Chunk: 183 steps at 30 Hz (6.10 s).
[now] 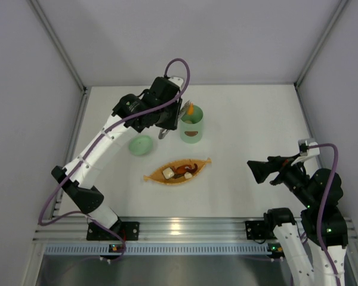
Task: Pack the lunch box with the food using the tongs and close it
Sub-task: Place the fake food in the packing box, then pick up the fake food from the plate, then place the fake food in the packing box.
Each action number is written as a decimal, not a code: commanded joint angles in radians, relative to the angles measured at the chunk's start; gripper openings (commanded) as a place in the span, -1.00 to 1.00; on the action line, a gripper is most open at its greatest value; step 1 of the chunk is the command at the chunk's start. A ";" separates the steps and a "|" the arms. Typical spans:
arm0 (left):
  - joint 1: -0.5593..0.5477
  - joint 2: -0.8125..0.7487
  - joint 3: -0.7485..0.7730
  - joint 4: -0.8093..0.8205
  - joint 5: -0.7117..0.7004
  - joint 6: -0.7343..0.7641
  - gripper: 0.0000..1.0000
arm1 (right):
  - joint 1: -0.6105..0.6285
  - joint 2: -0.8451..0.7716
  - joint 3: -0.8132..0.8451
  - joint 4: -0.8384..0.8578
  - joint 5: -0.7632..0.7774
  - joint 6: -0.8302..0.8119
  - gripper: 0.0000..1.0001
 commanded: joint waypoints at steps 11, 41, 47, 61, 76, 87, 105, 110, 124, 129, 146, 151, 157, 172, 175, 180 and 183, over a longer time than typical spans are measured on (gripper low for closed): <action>0.002 -0.014 -0.008 0.071 0.022 0.024 -0.34 | -0.004 -0.014 0.017 -0.019 0.008 -0.016 0.99; -0.004 -0.354 -0.380 0.020 0.339 0.007 -0.05 | -0.001 0.001 0.018 -0.009 0.011 -0.019 0.99; -0.015 -0.416 -0.578 0.048 0.355 -0.011 -0.05 | -0.001 0.002 0.026 -0.016 0.012 -0.022 0.99; -0.028 -0.453 -0.764 0.161 0.379 -0.025 -0.03 | 0.001 -0.007 0.015 -0.021 0.015 -0.022 0.99; -0.028 -0.397 -0.764 0.203 0.330 -0.030 -0.04 | 0.001 -0.014 0.011 -0.027 0.017 -0.024 0.99; -0.028 -0.379 -0.775 0.200 0.350 -0.022 -0.05 | 0.001 -0.018 0.008 -0.030 0.018 -0.025 0.99; -0.038 -0.345 -0.770 0.213 0.390 -0.012 -0.10 | 0.001 -0.024 0.005 -0.030 0.022 -0.025 0.99; -0.039 -0.341 -0.766 0.217 0.393 -0.005 -0.17 | 0.002 -0.025 0.002 -0.030 0.022 -0.025 0.99; -0.041 -0.351 -0.685 0.157 0.350 0.001 -0.47 | 0.001 -0.014 0.008 -0.026 0.020 -0.024 0.99; -0.041 -0.370 -0.591 0.114 0.306 0.005 -0.50 | 0.001 -0.010 0.012 -0.024 0.015 -0.024 0.99; -0.030 -0.267 -0.192 0.121 0.060 -0.045 -0.44 | 0.002 0.005 0.029 -0.026 0.012 -0.025 0.99; -0.018 -0.180 -0.155 0.160 0.045 -0.047 -0.44 | 0.002 0.001 0.026 -0.024 0.014 -0.025 0.99; -0.008 -0.124 -0.151 0.172 0.039 -0.048 -0.37 | 0.004 -0.002 0.026 -0.030 0.015 -0.027 0.99; -0.004 -0.124 -0.181 0.180 0.039 -0.039 0.08 | 0.004 -0.011 0.015 -0.030 0.018 -0.025 0.99; -0.004 -0.132 -0.183 0.183 0.046 -0.036 0.07 | 0.004 -0.011 0.014 -0.029 0.018 -0.025 0.99; -0.004 -0.187 -0.171 0.155 0.062 -0.022 0.06 | 0.004 -0.011 0.012 -0.029 0.017 -0.027 0.99; -0.004 -0.235 -0.193 0.089 0.098 -0.018 0.06 | 0.005 -0.014 0.005 -0.024 0.017 -0.024 0.99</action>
